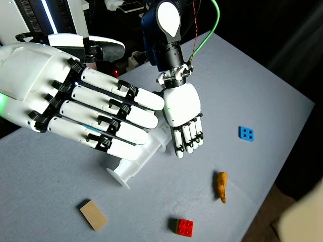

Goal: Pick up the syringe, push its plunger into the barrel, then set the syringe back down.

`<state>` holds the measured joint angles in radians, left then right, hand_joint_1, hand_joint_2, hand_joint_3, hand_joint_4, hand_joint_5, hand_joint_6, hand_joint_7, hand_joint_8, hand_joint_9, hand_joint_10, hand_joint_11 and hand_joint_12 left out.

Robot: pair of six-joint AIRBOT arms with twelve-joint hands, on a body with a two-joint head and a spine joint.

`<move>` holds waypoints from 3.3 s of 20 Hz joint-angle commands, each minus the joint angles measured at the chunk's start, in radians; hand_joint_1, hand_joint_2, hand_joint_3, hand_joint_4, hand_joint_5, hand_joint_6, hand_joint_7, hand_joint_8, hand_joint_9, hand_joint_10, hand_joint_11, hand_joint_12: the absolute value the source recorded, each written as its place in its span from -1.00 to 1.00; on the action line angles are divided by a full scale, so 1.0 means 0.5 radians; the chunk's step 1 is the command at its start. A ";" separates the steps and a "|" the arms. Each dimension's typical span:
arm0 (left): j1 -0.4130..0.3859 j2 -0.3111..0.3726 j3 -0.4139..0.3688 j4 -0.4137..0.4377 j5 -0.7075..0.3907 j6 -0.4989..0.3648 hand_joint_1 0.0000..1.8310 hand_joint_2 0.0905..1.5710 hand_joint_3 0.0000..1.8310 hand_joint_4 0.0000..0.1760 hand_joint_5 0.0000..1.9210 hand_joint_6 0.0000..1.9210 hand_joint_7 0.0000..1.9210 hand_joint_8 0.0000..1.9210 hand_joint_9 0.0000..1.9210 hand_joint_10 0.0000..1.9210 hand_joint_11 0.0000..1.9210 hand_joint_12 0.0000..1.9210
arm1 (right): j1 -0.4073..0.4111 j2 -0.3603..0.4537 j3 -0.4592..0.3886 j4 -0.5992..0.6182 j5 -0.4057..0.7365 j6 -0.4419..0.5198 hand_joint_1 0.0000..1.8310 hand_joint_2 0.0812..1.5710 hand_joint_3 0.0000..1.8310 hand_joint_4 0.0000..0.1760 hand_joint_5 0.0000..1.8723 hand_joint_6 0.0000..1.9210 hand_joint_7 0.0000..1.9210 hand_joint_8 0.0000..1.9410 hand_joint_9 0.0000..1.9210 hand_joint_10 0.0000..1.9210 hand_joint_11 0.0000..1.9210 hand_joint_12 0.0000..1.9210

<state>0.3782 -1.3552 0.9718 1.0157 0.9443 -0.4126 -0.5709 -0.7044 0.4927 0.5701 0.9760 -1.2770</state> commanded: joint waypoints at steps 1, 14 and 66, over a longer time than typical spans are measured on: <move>-0.001 0.010 -0.012 0.122 0.006 0.010 -0.31 0.29 -1.00 -0.15 -0.97 -1.00 -1.00 -1.00 -1.00 -1.00 -1.00 -1.00 | 0.010 0.006 0.001 -0.092 0.221 0.017 -0.75 0.03 -1.00 -1.00 -0.98 -1.00 -1.00 -1.00 -0.99 -1.00 -1.00 -0.79; 0.075 0.018 -0.022 0.007 -0.072 0.063 -0.20 0.28 -1.00 -0.12 -0.93 -0.99 -1.00 -1.00 -1.00 -1.00 -1.00 -1.00 | 0.001 0.004 0.001 -0.091 0.224 0.016 -0.65 -0.01 -1.00 -1.00 -0.94 -1.00 -0.96 -0.99 -0.97 -0.99 -1.00 -0.71; -0.313 0.185 0.045 -0.172 -0.231 0.505 0.51 0.48 -1.00 -1.00 -0.12 0.16 -0.17 0.30 -0.19 0.47 -0.46 0.60 | -0.045 -0.231 -0.044 0.574 0.817 0.153 -0.63 0.01 -1.00 -1.00 -0.88 -1.00 -0.90 -1.00 -0.91 -1.00 -1.00 -0.56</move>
<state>0.2375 -1.2686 0.9901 0.8719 0.8471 -0.1661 -0.6090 -0.8234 0.4755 0.9596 1.2831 -1.2156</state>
